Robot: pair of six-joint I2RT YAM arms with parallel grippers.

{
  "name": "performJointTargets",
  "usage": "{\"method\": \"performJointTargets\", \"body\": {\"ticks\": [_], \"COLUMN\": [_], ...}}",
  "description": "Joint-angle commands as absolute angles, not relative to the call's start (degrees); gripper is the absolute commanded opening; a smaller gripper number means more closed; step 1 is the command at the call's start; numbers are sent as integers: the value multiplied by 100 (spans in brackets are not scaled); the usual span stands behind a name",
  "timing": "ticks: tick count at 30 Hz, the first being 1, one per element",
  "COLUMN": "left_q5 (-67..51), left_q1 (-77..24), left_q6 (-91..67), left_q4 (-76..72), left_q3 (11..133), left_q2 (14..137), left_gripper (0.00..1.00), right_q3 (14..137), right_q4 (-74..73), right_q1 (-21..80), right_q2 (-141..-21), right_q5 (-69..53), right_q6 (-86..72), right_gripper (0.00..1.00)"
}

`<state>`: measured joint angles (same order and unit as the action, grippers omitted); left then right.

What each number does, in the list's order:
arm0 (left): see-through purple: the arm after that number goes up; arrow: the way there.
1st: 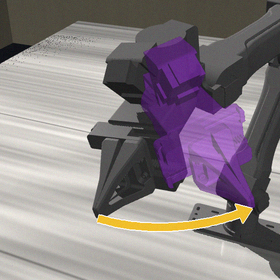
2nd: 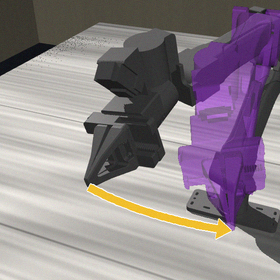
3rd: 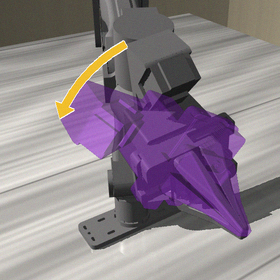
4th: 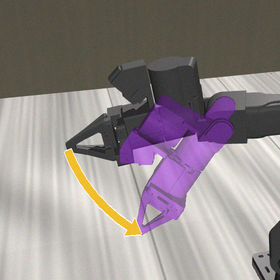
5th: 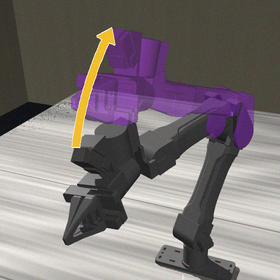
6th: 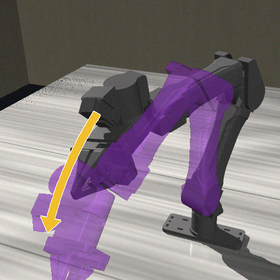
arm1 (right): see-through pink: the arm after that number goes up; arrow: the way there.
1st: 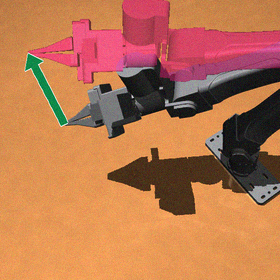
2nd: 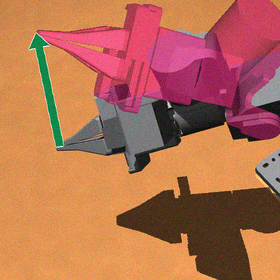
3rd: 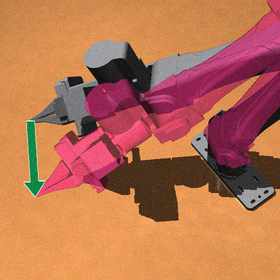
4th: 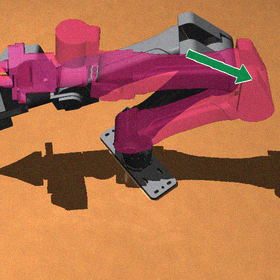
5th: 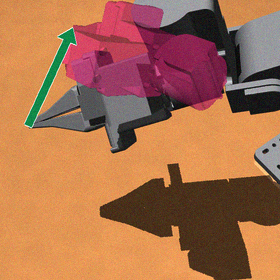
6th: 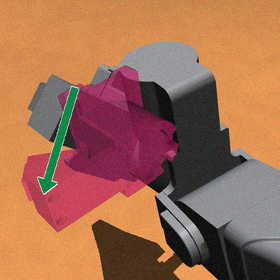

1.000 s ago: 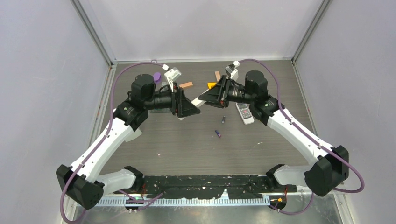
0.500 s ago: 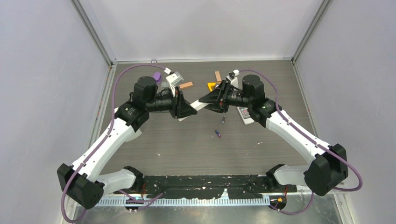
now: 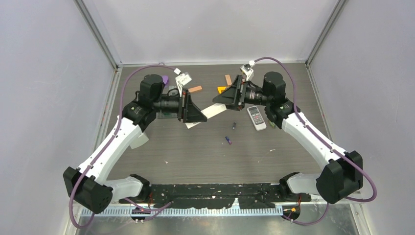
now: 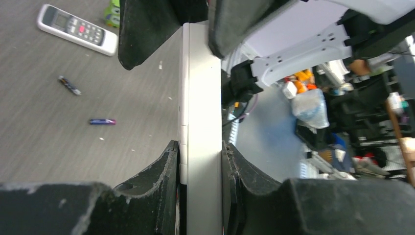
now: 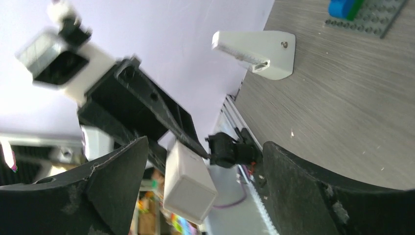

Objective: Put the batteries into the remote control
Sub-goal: Adjust the remote control.

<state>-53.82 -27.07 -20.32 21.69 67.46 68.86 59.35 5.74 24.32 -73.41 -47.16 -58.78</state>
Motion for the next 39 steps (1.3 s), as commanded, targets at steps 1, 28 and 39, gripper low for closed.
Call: {"method": "performJointTargets", "body": {"ticks": [1,28,39], "left_q5": [-6444,-6324,-3837], "left_q1": [-2488,-2240,-2149], "left_q6": [-2834,-5188,-3199], "left_q4": [1537,-178,-794], "left_q3": [7014,6832,5693], "left_q2": [6961,7233,5735], "left_gripper": [0,50,64], "right_q3": [6489,6369,6498], "right_q4": [718,2231,886], "right_q1": [2469,2518,2505], "right_q2": [-7285,-7374,-7293], "right_q5": [-5916,-5594,-4988], "right_q6": [-4282,-5697,-6648], "right_gripper": [93,15,6]}}
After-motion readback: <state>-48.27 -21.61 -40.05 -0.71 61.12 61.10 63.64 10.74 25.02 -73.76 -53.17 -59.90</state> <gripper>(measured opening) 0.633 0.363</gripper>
